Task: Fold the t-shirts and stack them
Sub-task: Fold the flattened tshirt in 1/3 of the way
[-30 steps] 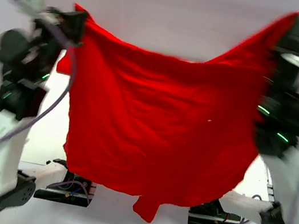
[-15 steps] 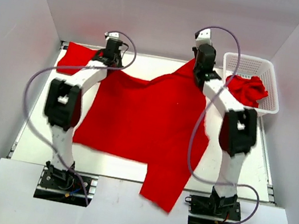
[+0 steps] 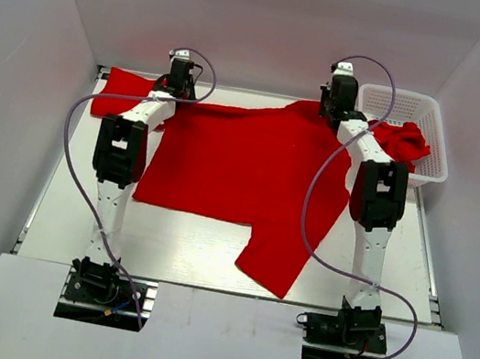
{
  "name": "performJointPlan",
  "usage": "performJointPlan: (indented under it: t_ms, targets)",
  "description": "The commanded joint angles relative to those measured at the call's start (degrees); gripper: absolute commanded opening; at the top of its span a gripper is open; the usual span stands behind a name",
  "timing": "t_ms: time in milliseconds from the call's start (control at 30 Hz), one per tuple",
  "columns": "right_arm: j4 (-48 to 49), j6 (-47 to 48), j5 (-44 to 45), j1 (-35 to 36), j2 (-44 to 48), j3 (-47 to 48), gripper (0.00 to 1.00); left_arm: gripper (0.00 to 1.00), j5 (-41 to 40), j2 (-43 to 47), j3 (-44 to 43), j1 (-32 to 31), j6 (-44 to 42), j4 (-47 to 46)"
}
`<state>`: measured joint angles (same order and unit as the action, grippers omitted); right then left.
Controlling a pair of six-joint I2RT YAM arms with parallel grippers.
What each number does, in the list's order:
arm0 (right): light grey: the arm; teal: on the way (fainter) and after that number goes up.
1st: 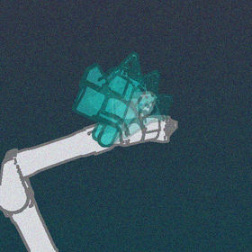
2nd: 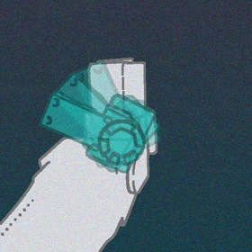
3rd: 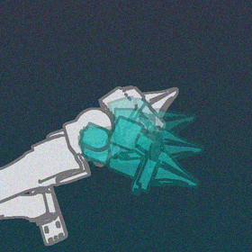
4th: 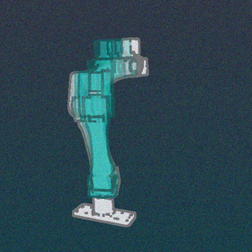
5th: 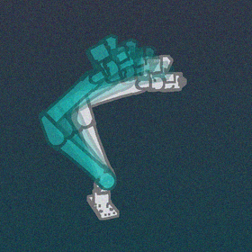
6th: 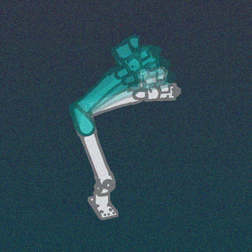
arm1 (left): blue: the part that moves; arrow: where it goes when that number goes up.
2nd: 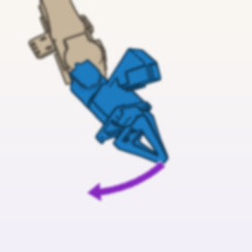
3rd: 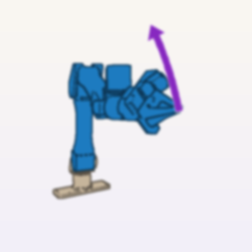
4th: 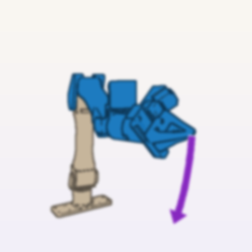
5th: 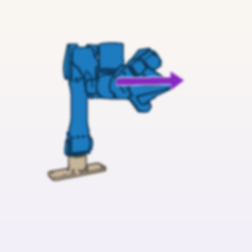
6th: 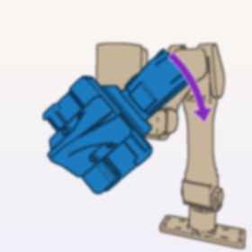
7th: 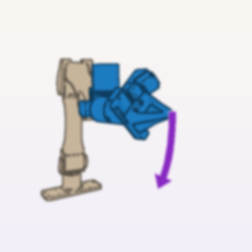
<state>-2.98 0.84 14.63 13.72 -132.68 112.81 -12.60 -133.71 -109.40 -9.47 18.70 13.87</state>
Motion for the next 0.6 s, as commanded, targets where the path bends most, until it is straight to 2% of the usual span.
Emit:
performJointPlan:
  t_ms: [0, 167, 300, 567]
  targets:
    - [-5.4, -6.5, -7.5, -1.6, 3.7, 1.0, 0.00, 0.00, 2.2, 1.9, -3.0, 1.0, -0.9, -2.4]
    - [-13.7, -9.8, -11.2, -2.6, 8.6, -0.6, 0.00, 0.00, 2.2, 5.7, 1.5, 1.7, -1.4, -1.8]
    - [-25.2, -10.8, -11.0, -3.7, 13.0, -1.6, 0.00, 0.00, 1.7, 9.2, 6.5, 2.2, -2.7, -2.4]
    - [-32.4, -12.5, -14.0, -3.8, 22.2, -11.2, 0.00, 0.00, -0.6, 14.3, 14.0, 2.2, -3.2, -1.7]
